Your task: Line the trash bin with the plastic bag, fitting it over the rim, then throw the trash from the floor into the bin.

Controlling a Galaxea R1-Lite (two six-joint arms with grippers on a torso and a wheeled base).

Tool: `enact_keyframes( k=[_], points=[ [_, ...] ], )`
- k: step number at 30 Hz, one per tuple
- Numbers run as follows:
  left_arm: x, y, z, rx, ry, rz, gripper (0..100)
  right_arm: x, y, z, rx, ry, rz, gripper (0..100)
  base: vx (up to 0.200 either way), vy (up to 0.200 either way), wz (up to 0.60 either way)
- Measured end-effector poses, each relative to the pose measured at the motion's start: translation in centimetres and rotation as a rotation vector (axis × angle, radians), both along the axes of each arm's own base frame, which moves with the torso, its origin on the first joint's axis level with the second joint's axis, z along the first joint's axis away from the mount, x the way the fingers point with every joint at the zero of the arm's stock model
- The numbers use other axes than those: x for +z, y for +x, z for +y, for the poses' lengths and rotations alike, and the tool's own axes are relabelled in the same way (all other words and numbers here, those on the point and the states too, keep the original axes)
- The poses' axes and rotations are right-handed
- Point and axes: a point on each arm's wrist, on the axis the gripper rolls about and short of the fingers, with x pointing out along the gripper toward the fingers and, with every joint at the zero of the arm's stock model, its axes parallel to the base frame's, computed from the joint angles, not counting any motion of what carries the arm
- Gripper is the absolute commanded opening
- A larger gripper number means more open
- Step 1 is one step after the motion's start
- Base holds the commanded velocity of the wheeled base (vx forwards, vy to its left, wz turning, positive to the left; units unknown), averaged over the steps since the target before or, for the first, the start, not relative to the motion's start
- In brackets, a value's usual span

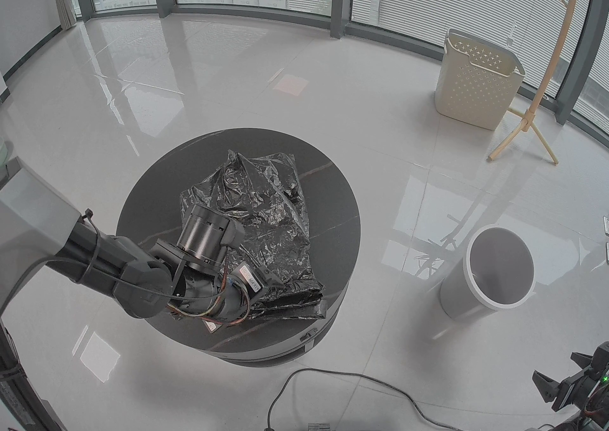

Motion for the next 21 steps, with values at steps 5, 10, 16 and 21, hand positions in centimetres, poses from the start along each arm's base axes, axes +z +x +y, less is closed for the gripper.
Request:
enact_keyframes(
  k=[5,10,16,21],
  points=[
    [-0.46,0.17,-0.03,0.005,0.016,0.000,0,0.00,0.00,0.00,0.001,0.000,0.000,100,0.000,0.000,0.00],
    [-0.67,0.24,-0.01,0.013,0.030,-0.002,0,0.00,0.00,0.01,0.003,0.000,-0.001,100,0.000,0.000,0.00],
    [-0.64,0.44,-0.08,0.020,0.028,-0.029,0,0.01,-0.01,0.01,0.002,0.000,-0.002,100,0.000,0.000,0.00],
    [-0.26,0.12,-0.26,0.007,0.079,-0.070,0,0.01,-0.03,0.02,0.008,0.000,-0.003,100,0.000,0.000,0.00]
  ],
)
